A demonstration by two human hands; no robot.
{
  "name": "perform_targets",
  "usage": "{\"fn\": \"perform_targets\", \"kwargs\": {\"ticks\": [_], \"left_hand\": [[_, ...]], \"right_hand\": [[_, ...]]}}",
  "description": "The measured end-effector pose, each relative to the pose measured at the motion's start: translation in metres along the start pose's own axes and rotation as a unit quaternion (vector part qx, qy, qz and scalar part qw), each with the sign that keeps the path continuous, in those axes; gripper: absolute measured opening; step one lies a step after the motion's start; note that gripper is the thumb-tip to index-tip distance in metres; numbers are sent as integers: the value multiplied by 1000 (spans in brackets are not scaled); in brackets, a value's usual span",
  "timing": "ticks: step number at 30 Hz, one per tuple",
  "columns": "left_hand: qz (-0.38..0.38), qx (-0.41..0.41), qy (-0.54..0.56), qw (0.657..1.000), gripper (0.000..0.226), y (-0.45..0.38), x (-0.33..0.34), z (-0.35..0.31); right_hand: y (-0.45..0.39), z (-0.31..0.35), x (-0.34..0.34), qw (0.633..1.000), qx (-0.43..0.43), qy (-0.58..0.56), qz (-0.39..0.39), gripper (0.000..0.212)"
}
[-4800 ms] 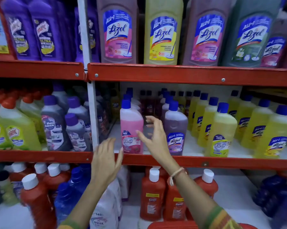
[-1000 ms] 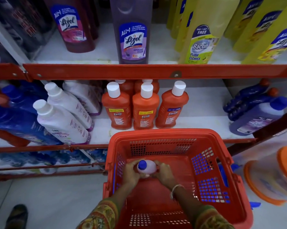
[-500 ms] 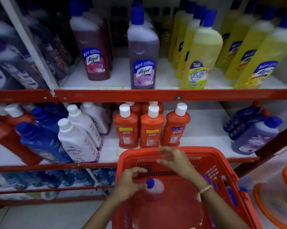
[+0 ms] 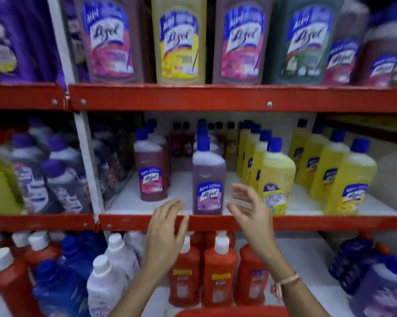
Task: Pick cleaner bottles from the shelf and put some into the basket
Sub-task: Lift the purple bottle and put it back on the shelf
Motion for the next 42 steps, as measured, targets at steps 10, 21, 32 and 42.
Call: {"fn": "perform_targets", "kwargs": {"ticks": [10, 21, 32, 42], "left_hand": [[166, -44, -206, 963, 55, -14, 55, 56], [165, -26, -207, 964, 63, -15, 55, 61], [165, 6, -211, 963, 73, -11, 46, 53], [209, 17, -238, 948, 78, -10, 48, 58]], "right_hand": [[-67, -32, 51, 978, 149, -87, 118, 69], [-56, -12, 60, 995, 42, -91, -10, 58], [-16, 77, 45, 874, -231, 378, -200, 55], [-16, 81, 41, 985, -77, -149, -34, 62]]}}
Point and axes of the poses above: each hand's wrist, its own y-axis away from the middle knuckle, its own x-axis out of the palm, z = x × y, the point moved 4 cm from there along -y, towards the middle knuckle, and after that the axes turned 6 degrees about -y, right-handed, at the moved point
